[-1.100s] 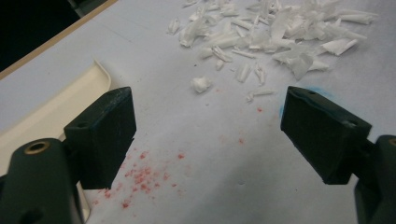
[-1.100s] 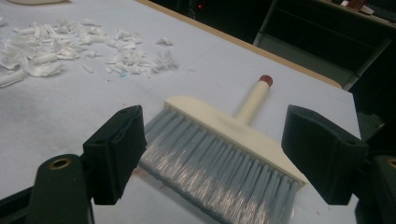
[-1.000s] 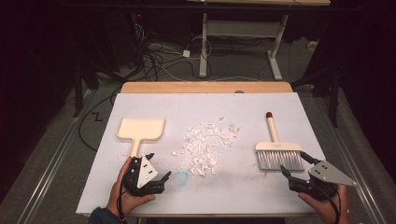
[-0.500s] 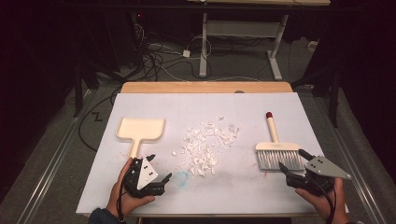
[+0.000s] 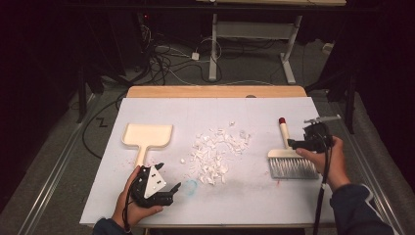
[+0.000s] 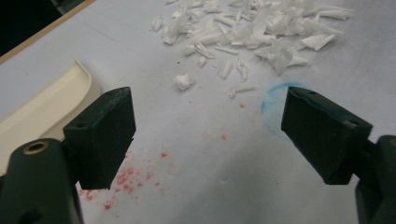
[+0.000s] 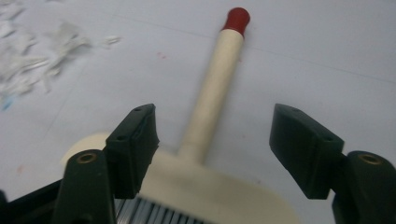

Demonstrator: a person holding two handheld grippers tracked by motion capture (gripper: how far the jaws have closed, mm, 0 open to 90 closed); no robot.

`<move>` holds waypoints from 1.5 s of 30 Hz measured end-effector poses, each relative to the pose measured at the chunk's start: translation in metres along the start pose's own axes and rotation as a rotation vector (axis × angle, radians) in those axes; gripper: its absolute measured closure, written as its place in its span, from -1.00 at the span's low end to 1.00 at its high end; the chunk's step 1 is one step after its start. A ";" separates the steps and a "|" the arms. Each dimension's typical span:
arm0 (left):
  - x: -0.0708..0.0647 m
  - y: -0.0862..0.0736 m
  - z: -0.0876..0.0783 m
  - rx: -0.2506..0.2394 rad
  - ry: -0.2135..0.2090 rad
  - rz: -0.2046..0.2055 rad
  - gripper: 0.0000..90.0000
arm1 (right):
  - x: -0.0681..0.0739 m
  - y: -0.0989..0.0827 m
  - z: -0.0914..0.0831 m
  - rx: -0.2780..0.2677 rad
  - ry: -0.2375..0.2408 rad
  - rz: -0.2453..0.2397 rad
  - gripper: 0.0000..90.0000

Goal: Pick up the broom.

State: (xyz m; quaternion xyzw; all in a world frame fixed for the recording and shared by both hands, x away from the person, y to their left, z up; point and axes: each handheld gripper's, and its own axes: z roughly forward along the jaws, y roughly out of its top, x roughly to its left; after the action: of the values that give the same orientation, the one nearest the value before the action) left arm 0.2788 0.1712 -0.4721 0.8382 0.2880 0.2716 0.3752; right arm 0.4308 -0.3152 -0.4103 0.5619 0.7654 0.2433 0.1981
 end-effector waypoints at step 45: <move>-0.016 0.011 -0.009 -0.058 -0.011 -0.011 -0.60 | 0.011 -0.043 -0.044 -0.473 0.105 -0.191 0.59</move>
State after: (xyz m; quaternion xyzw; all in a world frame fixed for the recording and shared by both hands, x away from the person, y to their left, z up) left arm 0.2650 0.1586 -0.4620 0.8268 0.2825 0.2732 0.4023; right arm 0.3697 -0.3216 -0.4007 0.4117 0.7460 0.4246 0.3060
